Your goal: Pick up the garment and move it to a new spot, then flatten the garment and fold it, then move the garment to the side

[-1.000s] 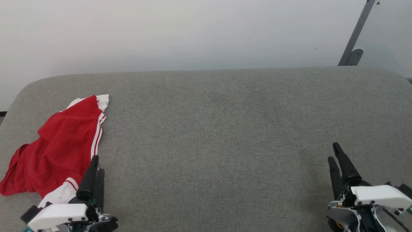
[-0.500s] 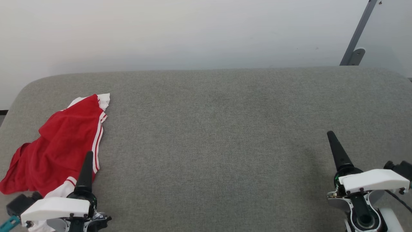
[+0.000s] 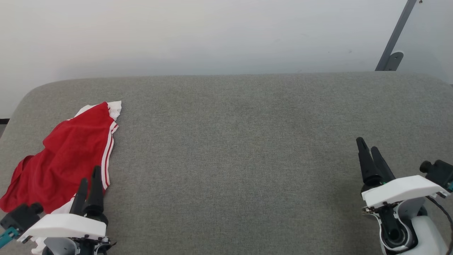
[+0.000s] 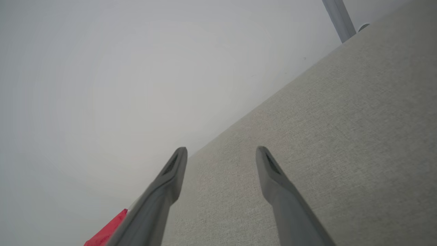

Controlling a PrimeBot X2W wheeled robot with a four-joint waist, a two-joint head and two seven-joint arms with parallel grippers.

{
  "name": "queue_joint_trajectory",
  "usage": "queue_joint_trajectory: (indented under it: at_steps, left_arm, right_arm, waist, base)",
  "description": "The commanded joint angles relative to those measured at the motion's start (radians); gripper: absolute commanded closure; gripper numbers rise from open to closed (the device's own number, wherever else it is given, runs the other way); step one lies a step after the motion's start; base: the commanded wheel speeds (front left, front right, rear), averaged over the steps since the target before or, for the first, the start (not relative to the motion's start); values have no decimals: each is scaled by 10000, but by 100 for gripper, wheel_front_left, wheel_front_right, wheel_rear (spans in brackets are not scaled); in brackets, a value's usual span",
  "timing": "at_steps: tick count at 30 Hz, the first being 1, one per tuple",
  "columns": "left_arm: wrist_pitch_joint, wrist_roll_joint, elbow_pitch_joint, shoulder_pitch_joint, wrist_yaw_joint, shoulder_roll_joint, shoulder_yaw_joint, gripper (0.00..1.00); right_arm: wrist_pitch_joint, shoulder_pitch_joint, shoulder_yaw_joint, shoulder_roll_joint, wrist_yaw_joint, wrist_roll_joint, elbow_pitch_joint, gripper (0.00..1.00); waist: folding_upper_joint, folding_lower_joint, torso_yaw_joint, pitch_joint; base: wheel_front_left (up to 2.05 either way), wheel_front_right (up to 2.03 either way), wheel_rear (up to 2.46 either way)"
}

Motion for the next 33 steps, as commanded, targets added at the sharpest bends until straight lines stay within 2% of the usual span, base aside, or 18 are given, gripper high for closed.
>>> queue_joint_trajectory:
  at_steps: [1,12,33]
  left_arm:
    - [-116,466,-119,-216,7,143,-61,0]
    - [-481,2230,-91,-118,10,392,-175,0]
    - [-1051,4706,-63,70,24,649,-307,0]
  right_arm:
    - [-139,-359,54,-91,16,-522,-13,0]
    - [-501,-670,183,-104,16,-2815,372,0]
    - [-1084,-1096,425,-286,18,-5133,774,0]
  waist:
    - [-1,0,-2,0]
    - [-1,0,-16,1]
    - [-1,0,-62,27]
  base:
    - [0,0,0]
    - [0,0,0]
    - [0,0,0]
